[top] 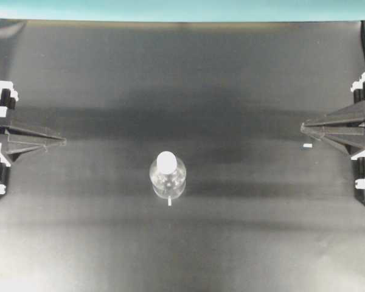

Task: Open the bottle cap by holding the bottle with the left arm and twisting the cap with the right arm.
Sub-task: 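Move the left gripper to the clear plastic bottle and close around its body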

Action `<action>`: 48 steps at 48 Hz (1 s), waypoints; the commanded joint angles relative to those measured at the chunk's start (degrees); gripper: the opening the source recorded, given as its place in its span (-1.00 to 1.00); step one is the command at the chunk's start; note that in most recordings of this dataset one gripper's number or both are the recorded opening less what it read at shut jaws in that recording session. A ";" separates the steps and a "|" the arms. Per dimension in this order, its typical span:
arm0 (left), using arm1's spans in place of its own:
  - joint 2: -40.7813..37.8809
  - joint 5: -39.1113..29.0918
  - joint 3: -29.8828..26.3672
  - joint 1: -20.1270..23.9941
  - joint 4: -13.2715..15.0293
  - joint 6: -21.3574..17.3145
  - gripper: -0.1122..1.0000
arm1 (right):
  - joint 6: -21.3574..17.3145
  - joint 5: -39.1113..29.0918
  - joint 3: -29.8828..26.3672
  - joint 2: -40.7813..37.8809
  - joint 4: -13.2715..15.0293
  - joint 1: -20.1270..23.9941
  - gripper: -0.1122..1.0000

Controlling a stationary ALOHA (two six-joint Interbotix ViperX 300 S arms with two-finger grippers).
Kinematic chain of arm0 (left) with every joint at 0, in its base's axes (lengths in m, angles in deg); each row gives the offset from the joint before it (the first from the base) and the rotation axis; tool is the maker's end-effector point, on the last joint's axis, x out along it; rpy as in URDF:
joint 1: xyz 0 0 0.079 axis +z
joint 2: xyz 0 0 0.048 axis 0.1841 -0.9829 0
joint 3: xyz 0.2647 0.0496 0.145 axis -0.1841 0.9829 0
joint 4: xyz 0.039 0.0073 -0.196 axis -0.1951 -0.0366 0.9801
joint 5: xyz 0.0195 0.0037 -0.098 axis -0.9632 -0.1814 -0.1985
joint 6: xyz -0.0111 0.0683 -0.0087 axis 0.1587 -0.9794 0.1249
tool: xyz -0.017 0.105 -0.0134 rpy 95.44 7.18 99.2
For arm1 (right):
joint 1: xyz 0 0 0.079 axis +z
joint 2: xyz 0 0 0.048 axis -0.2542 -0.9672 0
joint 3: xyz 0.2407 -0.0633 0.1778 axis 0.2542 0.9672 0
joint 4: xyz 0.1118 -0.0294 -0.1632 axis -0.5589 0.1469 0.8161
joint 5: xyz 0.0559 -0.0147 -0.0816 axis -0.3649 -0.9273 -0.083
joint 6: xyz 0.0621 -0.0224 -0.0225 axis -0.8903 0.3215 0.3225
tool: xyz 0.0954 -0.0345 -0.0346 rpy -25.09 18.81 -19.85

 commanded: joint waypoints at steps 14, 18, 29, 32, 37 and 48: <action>-11.51 6.33 -8.70 0.44 -2.46 0.09 -0.63 | -2.64 -10.55 -2.37 -4.04 -2.64 -2.55 -0.80; -13.36 6.24 -10.20 0.70 -2.46 0.00 -0.62 | -3.52 -13.18 -3.16 -5.10 -2.64 -2.55 -0.80; -19.60 8.26 -14.15 2.20 -2.46 -0.26 -0.33 | -5.98 -14.94 -3.43 -7.03 -2.64 -2.55 -0.80; -21.71 10.90 -15.12 2.20 -2.46 0.26 -0.04 | -6.24 -15.21 -3.43 -7.03 -2.64 -2.55 -0.80; -25.75 15.12 -16.96 2.02 -2.46 1.14 0.54 | -6.33 -15.29 -3.43 -6.86 -2.64 -2.99 -0.80; -36.39 20.30 -20.57 1.93 -2.46 2.81 0.94 | -6.42 -15.73 -3.43 -6.77 -2.64 -3.78 -0.80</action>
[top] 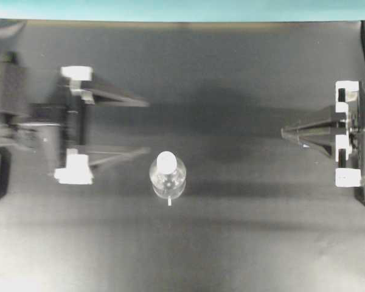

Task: Open the bottle cap by holding the bottle with the left arm and twisting the cap with the right arm.
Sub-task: 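Move the left gripper to the clear plastic bottle and close around its body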

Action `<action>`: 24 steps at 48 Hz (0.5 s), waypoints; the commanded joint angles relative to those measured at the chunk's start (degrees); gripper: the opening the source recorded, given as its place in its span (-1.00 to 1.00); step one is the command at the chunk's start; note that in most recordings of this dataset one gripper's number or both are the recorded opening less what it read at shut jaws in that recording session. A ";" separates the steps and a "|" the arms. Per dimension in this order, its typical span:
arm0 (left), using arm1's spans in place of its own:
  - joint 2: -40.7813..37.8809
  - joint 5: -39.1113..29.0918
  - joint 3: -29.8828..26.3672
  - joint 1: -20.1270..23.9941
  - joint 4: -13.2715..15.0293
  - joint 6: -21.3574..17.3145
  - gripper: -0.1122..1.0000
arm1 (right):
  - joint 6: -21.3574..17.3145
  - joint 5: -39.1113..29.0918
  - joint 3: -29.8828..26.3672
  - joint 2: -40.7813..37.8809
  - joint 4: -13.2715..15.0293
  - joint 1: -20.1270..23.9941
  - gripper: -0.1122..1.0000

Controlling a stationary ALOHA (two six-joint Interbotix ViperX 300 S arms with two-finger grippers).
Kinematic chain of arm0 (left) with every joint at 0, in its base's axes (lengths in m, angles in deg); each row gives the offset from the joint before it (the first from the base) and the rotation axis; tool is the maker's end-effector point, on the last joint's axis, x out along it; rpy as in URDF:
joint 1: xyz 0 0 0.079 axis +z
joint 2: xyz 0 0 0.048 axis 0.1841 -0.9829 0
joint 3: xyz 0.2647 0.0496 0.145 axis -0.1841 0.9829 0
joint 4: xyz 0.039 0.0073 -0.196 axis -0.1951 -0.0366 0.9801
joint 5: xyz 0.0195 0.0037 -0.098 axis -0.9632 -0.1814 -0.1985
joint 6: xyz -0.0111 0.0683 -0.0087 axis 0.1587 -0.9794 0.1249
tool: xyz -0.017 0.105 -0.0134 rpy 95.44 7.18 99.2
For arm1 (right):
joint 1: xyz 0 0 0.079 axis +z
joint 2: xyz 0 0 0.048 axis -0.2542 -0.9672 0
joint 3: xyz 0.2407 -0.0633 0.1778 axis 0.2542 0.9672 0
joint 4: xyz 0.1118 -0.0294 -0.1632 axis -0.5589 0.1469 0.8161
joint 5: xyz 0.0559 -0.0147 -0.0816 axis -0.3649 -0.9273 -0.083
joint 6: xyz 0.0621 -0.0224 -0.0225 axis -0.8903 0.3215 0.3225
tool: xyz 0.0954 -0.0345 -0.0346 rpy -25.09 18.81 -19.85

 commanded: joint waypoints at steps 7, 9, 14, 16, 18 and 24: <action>-9.58 3.25 -2.99 -1.23 -0.18 0.26 0.93 | -0.70 0.00 -1.14 0.35 -0.18 -0.53 -0.80; -11.16 3.69 -3.52 -1.58 -0.18 0.35 0.94 | -0.70 -0.09 -1.14 0.53 -0.35 -0.53 -0.80; -13.18 3.52 -4.13 -2.29 -0.09 0.35 0.94 | -0.70 -0.62 -1.05 0.97 -0.35 -0.88 -0.80; -13.71 3.43 -4.04 -2.46 -0.18 0.35 0.94 | -0.79 -0.97 -1.14 1.14 -0.35 -1.14 -0.80; -14.15 3.34 -3.60 -2.64 -0.18 0.35 0.94 | -0.70 -1.14 -1.14 1.32 -0.35 -1.23 -0.80; -15.64 2.46 -2.11 -2.81 -0.18 0.97 0.94 | -0.79 -1.32 -1.05 1.49 -0.44 -1.67 -0.80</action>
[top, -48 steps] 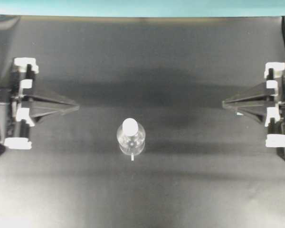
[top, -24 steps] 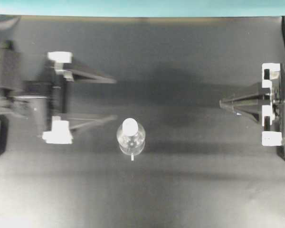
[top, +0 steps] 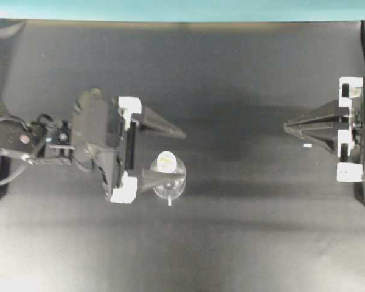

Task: Open the bottle cap by holding the bottle with the left arm and twisting the cap with the right arm.
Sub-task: 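Move the left gripper to the clear plastic bottle and close around its body, then swing the right gripper over above the bottle's white cap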

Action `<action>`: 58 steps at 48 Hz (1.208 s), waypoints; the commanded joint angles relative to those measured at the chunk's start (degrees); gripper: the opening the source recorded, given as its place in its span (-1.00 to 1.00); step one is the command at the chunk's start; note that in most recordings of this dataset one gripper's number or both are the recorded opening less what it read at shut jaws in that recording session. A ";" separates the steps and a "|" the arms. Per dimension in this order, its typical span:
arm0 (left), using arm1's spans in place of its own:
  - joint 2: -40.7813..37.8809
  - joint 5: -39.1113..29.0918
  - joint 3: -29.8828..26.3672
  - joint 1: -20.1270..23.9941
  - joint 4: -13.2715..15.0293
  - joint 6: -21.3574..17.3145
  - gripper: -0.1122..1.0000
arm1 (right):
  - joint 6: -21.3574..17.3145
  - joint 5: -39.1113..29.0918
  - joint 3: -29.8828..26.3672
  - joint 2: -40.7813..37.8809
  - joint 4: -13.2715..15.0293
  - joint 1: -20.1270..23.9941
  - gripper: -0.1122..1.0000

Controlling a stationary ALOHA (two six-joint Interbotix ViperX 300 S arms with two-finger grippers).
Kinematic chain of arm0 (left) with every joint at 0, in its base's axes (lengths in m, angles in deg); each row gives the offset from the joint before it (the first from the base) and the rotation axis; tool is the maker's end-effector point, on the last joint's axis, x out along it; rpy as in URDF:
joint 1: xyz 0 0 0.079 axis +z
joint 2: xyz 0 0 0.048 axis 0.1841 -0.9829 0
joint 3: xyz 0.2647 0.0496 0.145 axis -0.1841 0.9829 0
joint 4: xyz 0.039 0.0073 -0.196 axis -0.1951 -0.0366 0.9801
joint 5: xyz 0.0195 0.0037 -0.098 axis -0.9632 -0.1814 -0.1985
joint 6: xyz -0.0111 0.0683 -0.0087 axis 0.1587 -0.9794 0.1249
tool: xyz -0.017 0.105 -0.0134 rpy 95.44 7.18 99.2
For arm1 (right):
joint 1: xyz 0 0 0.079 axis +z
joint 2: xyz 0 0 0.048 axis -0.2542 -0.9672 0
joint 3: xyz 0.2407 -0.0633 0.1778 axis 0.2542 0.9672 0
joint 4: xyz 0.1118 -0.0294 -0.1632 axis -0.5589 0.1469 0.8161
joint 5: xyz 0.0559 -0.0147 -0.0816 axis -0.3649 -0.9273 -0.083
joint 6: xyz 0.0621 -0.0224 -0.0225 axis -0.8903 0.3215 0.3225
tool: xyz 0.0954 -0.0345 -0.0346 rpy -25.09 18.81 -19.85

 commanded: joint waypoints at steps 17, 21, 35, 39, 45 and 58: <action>-7.65 3.08 0.09 -1.05 -0.26 2.64 0.94 | -1.14 0.09 -1.14 0.00 -0.88 -0.44 -0.80; -9.67 4.31 0.26 -1.14 -0.26 2.99 0.94 | -3.08 0.26 -1.23 -0.18 -0.88 -0.44 -0.80; -18.02 6.15 0.88 -0.79 -0.18 2.99 0.94 | -8.96 0.09 -1.23 -0.26 -0.88 -0.44 -0.80; -20.13 6.94 0.97 -0.70 -0.26 3.08 0.94 | -9.23 -0.09 -1.76 -0.26 -0.88 -0.35 -0.80; -21.53 7.65 0.62 -1.05 -0.26 3.16 0.94 | -9.84 -3.87 -2.99 -0.53 -0.88 -0.26 -0.80; -21.71 7.29 0.97 -0.88 -0.26 3.43 0.89 | -9.93 -15.12 -8.26 -1.41 -0.97 1.93 -0.80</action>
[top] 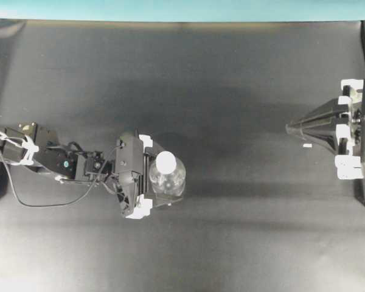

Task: Open the bottle cap by holding the bottle with the left arm and twisting the cap with the right arm.
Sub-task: 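Swing the right gripper over above the bottle's white cap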

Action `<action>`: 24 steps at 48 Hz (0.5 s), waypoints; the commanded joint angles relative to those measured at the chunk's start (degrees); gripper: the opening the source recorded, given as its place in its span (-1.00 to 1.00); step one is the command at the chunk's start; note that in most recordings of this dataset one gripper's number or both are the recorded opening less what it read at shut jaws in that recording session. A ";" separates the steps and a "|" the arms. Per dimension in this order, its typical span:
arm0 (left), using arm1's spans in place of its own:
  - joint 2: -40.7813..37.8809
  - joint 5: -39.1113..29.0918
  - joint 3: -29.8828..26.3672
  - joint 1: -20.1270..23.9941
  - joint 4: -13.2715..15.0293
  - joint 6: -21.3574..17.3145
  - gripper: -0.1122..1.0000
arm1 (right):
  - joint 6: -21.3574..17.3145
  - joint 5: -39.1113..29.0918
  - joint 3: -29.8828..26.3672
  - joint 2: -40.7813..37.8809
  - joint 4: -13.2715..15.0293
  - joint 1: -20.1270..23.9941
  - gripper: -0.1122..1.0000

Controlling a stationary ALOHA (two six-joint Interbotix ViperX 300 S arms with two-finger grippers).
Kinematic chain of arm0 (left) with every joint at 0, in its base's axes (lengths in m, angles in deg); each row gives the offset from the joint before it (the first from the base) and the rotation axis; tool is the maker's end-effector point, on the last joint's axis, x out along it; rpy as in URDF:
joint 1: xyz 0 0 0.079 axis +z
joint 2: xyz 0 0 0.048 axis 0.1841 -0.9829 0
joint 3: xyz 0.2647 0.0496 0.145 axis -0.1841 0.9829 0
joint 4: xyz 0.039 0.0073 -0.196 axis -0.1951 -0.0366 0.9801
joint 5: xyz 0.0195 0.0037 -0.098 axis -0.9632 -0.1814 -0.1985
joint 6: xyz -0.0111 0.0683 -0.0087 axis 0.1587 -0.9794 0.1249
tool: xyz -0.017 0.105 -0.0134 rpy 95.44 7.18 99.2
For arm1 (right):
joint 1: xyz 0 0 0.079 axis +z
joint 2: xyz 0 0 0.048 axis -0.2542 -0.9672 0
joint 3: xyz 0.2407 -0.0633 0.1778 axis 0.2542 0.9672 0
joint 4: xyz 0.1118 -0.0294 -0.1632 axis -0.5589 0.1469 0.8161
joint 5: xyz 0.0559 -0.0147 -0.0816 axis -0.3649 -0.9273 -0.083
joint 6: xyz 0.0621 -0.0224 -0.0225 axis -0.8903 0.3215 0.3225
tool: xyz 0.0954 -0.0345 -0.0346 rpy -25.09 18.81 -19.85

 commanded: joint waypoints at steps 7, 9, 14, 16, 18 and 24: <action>0.09 -0.44 0.00 0.18 -0.18 0.00 0.72 | -0.79 -13.36 -9.76 -4.31 -0.97 3.69 -0.79; 0.09 -0.44 0.00 0.18 -0.18 0.00 0.67 | -0.88 -18.11 -12.83 -6.77 -1.14 4.22 -0.78; 0.09 -0.53 0.00 -0.09 -0.18 -0.44 0.67 | -0.88 -29.62 -21.01 -13.36 -1.23 4.39 -0.66; 0.09 -0.53 0.09 -0.09 -0.18 -0.70 0.67 | -0.88 -33.13 -24.52 -15.91 -1.23 4.31 -0.57; 0.09 -0.62 0.09 -0.09 -0.18 -0.79 0.67 | -0.88 -36.30 -27.77 -18.46 -1.32 4.31 -0.46; 0.00 -2.02 0.18 -0.18 -0.18 -0.88 0.67 | -0.97 -44.21 -38.06 -26.54 -2.99 4.39 0.05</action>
